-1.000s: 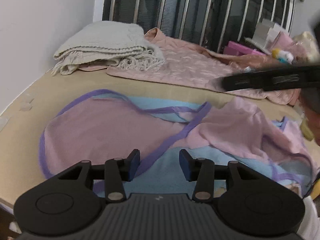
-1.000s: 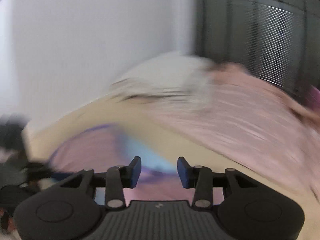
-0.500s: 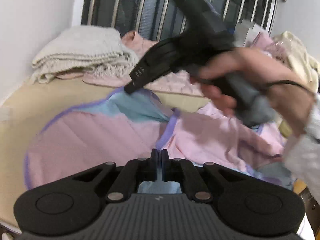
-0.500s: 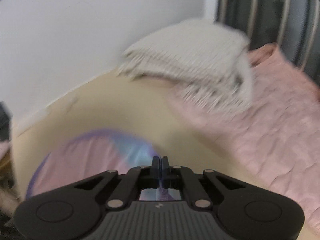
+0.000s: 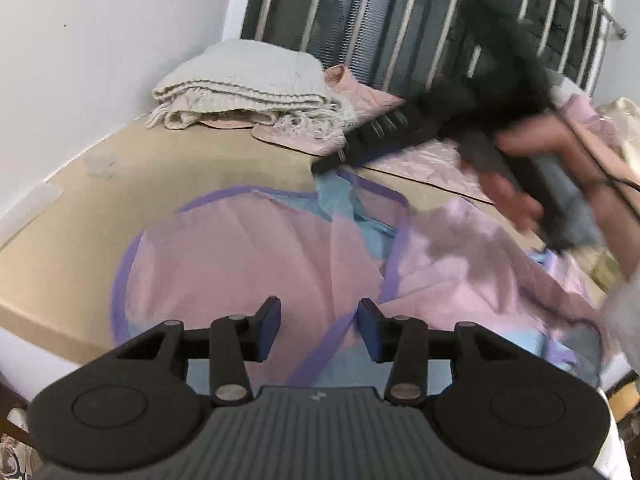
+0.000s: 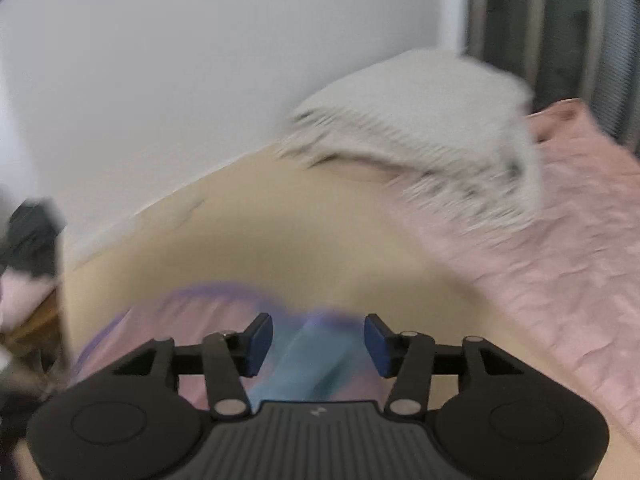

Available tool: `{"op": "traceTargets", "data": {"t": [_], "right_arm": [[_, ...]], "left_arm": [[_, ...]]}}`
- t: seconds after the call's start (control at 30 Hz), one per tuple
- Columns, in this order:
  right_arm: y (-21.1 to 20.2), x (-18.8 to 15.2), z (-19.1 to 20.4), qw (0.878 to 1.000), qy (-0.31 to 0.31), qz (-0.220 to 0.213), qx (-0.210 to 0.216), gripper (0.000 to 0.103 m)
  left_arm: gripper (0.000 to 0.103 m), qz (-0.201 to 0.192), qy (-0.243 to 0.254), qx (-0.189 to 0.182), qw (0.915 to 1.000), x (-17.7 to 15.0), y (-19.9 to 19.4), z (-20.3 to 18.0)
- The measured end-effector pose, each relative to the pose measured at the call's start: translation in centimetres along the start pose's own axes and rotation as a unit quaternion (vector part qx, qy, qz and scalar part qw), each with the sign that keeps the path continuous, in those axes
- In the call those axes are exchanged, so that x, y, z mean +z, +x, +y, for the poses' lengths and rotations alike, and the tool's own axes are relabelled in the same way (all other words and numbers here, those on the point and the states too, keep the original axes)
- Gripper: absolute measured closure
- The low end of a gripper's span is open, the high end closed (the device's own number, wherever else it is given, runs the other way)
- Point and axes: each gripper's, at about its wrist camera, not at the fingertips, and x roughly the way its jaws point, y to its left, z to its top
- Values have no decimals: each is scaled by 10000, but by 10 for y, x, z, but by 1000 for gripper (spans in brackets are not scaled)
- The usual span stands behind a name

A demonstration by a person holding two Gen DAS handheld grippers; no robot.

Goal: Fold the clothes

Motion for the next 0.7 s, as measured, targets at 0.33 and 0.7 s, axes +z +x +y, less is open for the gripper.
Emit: {"op": "traceTargets", "data": {"t": [0.33, 0.7], "right_arm": [[31, 0, -34, 9978, 272, -280, -544, 78], [-41, -60, -27, 9990, 292, -240, 257, 71]], "left_arm": [[60, -41, 101, 1039, 9945, 49, 65, 5], [65, 164, 278, -401, 9987, 30, 28, 3]]}}
